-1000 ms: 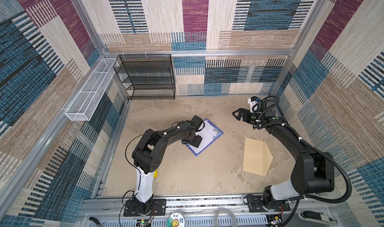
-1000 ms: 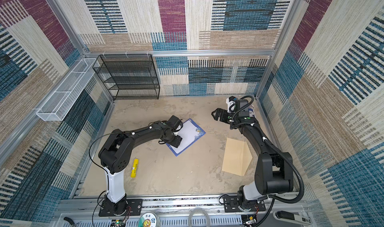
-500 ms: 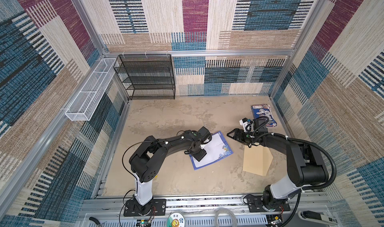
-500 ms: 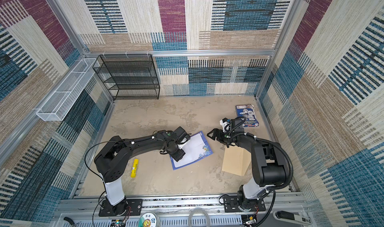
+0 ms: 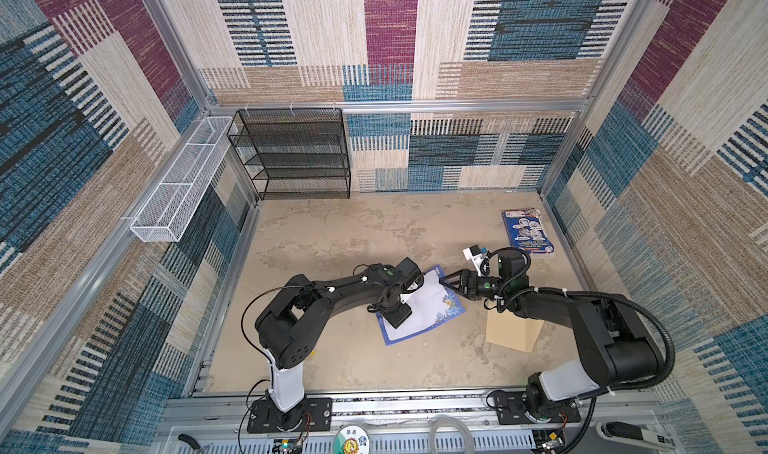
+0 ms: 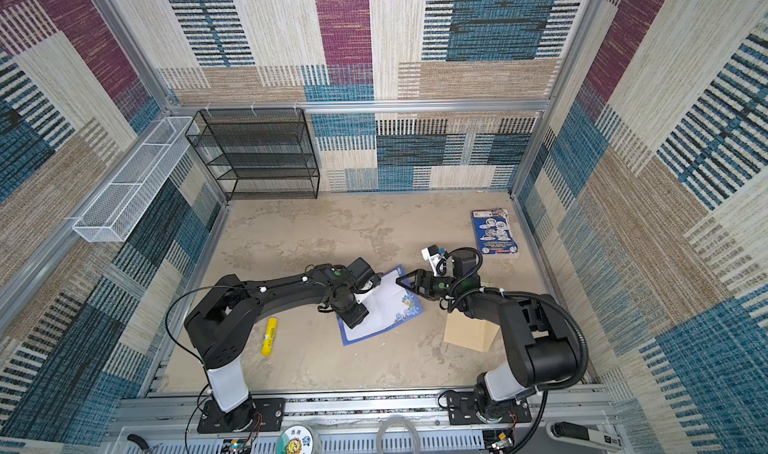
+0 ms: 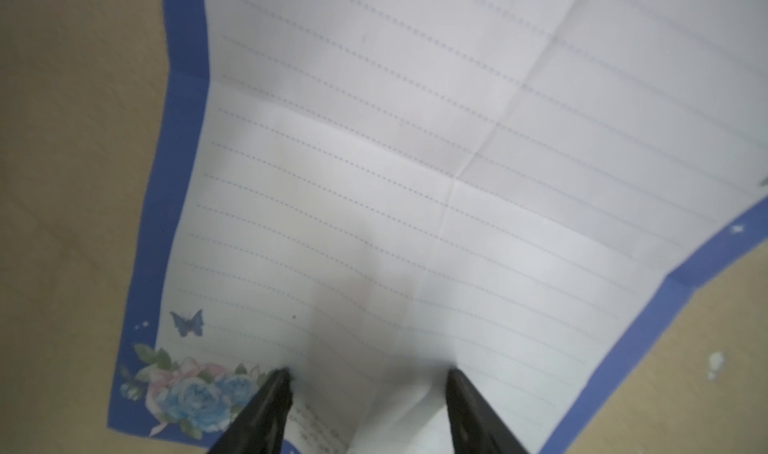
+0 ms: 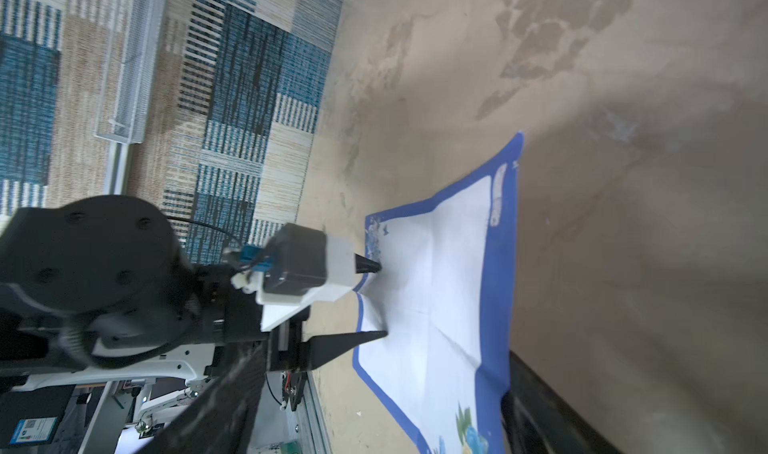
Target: Place the letter into the envelope and seal it
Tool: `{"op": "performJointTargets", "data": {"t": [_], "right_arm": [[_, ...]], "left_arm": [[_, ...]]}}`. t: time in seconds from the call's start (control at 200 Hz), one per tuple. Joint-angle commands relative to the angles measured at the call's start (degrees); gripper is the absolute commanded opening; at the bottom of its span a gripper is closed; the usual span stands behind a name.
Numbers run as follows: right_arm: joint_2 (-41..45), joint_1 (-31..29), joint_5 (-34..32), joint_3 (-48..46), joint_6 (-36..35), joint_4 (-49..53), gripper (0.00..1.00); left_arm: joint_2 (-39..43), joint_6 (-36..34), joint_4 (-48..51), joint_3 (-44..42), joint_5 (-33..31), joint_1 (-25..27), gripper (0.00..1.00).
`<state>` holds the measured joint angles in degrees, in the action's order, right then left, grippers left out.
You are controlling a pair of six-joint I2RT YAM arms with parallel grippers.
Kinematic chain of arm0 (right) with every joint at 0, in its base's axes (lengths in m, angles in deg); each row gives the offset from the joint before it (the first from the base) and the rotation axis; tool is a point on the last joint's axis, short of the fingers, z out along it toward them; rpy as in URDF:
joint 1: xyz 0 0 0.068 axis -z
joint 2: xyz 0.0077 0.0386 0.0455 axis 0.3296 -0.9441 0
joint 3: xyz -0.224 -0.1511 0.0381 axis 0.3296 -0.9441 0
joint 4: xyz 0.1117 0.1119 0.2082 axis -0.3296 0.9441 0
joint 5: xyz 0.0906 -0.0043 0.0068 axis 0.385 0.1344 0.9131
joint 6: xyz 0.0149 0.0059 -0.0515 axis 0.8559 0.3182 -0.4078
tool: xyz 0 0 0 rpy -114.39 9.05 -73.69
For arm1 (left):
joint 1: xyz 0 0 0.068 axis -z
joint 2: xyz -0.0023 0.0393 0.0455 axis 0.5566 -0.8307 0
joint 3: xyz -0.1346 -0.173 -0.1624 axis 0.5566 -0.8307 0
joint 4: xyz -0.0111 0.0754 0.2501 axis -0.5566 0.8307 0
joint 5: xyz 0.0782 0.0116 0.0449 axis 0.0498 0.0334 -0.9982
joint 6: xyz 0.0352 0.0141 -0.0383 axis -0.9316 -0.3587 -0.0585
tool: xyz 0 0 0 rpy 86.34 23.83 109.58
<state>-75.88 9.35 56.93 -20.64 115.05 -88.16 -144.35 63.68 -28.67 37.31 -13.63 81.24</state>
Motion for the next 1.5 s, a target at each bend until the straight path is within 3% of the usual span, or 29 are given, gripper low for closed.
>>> {"op": "performJointTargets", "data": {"t": [0.0,0.16,0.305,0.491,0.551,0.601,0.666,0.751,0.881,1.022,1.202,1.492], "right_arm": [[2.98,-0.48,3.31,-0.36,3.49,-3.72,0.89],[4.45,-0.83,3.56,-0.45,3.03,-2.02,0.86],[3.71,-1.56,4.12,-0.38,3.43,-2.65,0.84],[3.96,-2.06,3.99,-0.39,3.29,-2.74,0.84],[4.16,-2.15,3.81,-0.37,3.46,-2.66,0.84],[4.33,-2.39,3.81,-0.22,3.56,-2.70,0.84],[4.34,-2.88,3.81,0.14,3.73,-2.66,0.84],[4.02,-4.13,3.64,0.79,4.48,-3.26,0.84],[2.37,-7.51,2.42,1.74,6.52,-5.56,0.79],[-0.43,-12.97,0.38,3.08,9.13,-9.19,0.76],[-4.82,-19.39,-2.50,4.12,11.13,-12.80,0.74],[-12.31,-24.95,-6.33,1.93,13.86,-19.52,0.73]], "left_arm": [[0.53,0.14,-3.18,-0.51,1.92,0.18,0.66],[4.19,3.09,-10.24,-2.54,4.66,0.06,0.78],[9.06,6.60,-16.04,-5.17,5.38,0.01,0.82],[20.11,16.13,-19.81,-10.86,0.21,-0.89,0.90],[23.23,21.43,-16.94,-12.37,-5.02,-1.84,0.95],[24.86,25.19,-13.96,-13.67,-5.75,-3.80,0.94],[25.91,29.26,-11.51,-15.56,-4.67,-6.61,0.91],[25.80,32.04,-11.50,-18.31,-2.74,-8.49,0.80],[21.92,34.21,-12.11,-19.51,-1.66,-8.93,0.59],[17.59,35.94,-15.30,-20.53,0.00,-8.83,0.43],[14.74,36.16,-17.29,-21.44,1.09,-8.83,0.35],[18.84,37.44,-20.41,-25.50,1.09,-9.00,0.32]]}}
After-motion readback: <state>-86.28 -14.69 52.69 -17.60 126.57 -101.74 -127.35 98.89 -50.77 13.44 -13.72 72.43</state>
